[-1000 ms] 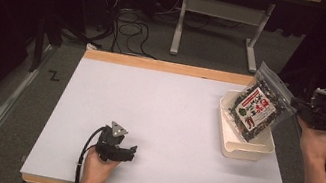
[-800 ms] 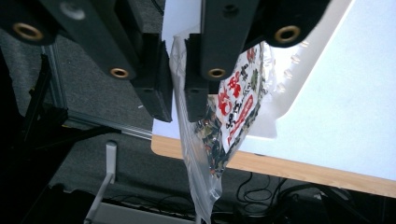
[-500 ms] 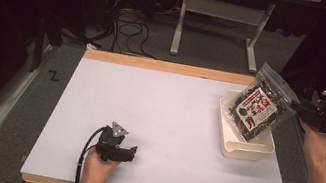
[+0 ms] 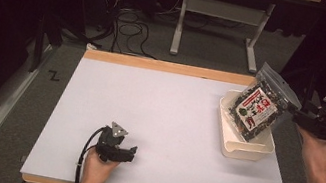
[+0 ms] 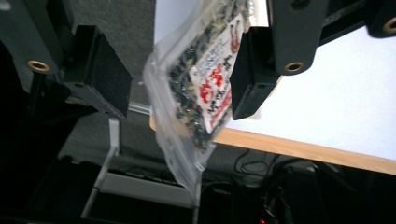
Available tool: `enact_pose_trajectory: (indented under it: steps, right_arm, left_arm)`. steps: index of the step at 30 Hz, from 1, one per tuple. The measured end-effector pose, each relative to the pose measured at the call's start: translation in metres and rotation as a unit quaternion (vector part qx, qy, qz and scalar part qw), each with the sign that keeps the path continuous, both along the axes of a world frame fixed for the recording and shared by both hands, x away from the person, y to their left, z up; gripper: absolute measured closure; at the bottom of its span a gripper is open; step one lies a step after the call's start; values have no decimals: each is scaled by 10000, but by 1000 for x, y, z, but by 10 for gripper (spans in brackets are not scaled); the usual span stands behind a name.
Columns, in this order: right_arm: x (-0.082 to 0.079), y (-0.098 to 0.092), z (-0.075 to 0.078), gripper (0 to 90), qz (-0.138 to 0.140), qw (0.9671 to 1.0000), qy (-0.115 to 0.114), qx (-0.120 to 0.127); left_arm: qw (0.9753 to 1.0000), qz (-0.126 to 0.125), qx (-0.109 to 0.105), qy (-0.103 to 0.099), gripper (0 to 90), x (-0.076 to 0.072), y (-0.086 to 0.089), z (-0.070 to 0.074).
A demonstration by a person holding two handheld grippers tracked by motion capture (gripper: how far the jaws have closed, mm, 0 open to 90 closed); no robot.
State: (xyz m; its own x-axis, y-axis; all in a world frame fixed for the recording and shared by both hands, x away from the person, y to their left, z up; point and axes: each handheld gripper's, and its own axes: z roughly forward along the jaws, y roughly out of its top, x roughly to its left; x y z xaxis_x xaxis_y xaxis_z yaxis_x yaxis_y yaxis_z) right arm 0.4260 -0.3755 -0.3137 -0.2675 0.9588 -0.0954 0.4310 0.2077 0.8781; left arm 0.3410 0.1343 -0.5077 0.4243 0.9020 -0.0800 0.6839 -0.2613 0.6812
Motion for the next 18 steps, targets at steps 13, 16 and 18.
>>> enact_pose_trajectory:
  steps: [13,16,18]
  right_arm:
    - [-27,21,-2,404,628,9975,-330,47]
    - [-33,26,-2,403,729,9966,-383,53]
    - [-38,28,-2,400,818,9956,-445,70]
  left_arm:
    - [10000,-61,-13,3,232,0,-1,1]
    - [10000,-91,-7,-20,231,-1,-2,1]
    - [10000,-91,-19,-20,231,-2,-2,1]
